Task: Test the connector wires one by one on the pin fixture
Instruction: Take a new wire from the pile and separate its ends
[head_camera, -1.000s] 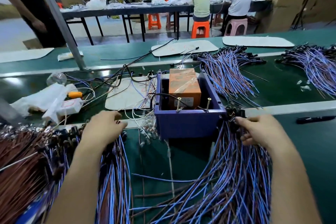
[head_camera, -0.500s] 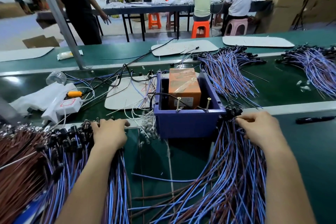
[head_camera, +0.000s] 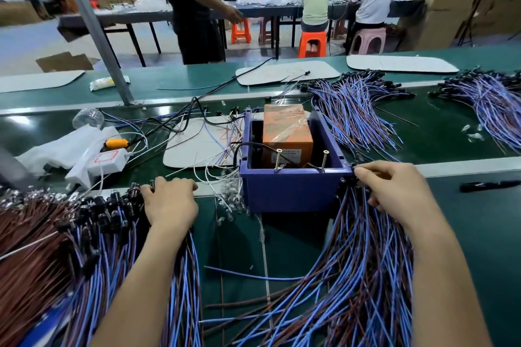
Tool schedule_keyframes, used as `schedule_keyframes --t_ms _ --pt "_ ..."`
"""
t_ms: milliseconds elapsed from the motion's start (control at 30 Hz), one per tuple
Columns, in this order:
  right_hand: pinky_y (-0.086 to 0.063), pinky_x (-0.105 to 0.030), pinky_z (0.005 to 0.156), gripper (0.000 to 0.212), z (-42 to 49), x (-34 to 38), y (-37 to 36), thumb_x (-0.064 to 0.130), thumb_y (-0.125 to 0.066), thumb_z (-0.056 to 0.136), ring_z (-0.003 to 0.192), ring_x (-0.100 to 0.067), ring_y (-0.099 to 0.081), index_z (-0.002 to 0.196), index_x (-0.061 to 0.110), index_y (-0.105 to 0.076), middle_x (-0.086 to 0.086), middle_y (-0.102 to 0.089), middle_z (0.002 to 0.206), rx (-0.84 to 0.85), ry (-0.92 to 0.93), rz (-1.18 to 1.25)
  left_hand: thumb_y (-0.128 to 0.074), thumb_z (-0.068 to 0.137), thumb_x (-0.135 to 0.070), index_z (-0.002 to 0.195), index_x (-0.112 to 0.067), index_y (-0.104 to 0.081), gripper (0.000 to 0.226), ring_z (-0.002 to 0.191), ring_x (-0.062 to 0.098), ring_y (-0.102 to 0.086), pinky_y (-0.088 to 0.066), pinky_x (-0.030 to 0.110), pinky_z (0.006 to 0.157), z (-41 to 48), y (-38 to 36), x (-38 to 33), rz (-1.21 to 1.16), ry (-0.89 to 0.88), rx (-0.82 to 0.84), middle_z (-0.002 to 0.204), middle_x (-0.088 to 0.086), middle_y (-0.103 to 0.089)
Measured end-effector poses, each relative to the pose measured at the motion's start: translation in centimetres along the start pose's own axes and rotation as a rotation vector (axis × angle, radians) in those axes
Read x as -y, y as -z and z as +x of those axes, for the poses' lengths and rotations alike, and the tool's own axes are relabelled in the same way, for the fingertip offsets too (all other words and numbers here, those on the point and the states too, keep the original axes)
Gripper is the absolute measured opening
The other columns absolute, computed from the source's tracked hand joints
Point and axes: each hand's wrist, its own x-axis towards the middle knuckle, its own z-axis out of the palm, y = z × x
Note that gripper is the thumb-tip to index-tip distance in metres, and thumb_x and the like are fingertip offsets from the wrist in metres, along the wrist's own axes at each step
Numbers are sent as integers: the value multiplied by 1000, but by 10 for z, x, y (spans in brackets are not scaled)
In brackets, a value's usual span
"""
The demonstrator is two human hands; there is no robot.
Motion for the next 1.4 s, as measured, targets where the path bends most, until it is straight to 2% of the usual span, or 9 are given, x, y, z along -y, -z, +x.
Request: schedule_keyframes --t_ms 300,633,733,833,933,1067,1133,1300,1400 --pt "-49 -29 61 12 -2 5 -4 26 -63 89 39 -3 -53 79 27 -69 5 -71 70 24 17 39 -42 91 -21 128 -39 -50 41 125 25 -39 -25 42 101 2 2 3 92 -49 52 131 1 -53" --pt "-47 -27 57 13 -3 5 -4 27 -63 90 43 -5 -56 79 28 -69 4 -71 68 33 10 32 -52 93 -35 123 -40 -56 31 122 24 -40 -21 41 102 -1 3 -2 -44 -16 14 114 4 -62" --pt "-47 -25 56 12 -3 6 -5 27 -62 91 42 -4 -55 81 28 -69 4 -71 69 32 11 38 -57 90 -31 120 -37 -60 31 117 25 -46 -25 38 97 0 9 -3 -225 -8 -79 110 5 -65" --pt "-44 -23 56 15 -4 12 -7 28 -62 91 44 -3 -53 78 22 -68 6 -67 63 -74 37 37 -66 86 -18 118 -24 -67 33 96 24 -61 -40 28 84 -3 30 -3 -710 -46 -131 102 8 -71" --pt "-39 -20 43 48 -13 32 -7 36 -52 97 40 -10 -47 57 13 -65 2 -58 47 29 -17 281 -71 84 -11 104 -20 -69 23 77 17 -67 -54 36 86 -16 64 -3 -1208 -243 -82 86 0 -73" --pt "-43 -19 40 74 -37 66 -21 60 -30 87 46 -22 -61 74 5 -76 -16 -69 64 808 -148 566 -63 83 -13 94 -16 -62 12 81 16 -71 -54 23 80 -56 106 -18 -1578 -695 -103 90 -3 -71" --pt "-52 -25 49 74 -46 76 -35 63 -33 77 60 -26 -68 85 3 -75 -17 -73 78 982 -175 647 -62 83 -6 94 -16 -62 15 85 16 -70 -52 21 80 -75 117 -27 -1597 -903 -2 93 -1 -70" --pt "-55 -29 61 43 -52 86 -47 38 -47 89 68 -22 -64 76 7 -73 -13 -68 78 692 -206 993 -59 72 26 93 -5 -65 38 93 21 -63 -49 23 85 -97 131 -34 -1229 -1218 345 98 12 -62" --pt "-48 -21 44 50 -48 85 -36 33 -42 93 48 -15 -57 60 10 -71 -3 -59 57 633 -280 1171 -57 71 19 96 -8 -70 39 90 22 -61 -49 25 83 -101 133 -31 -1025 -1260 564 96 8 -61"
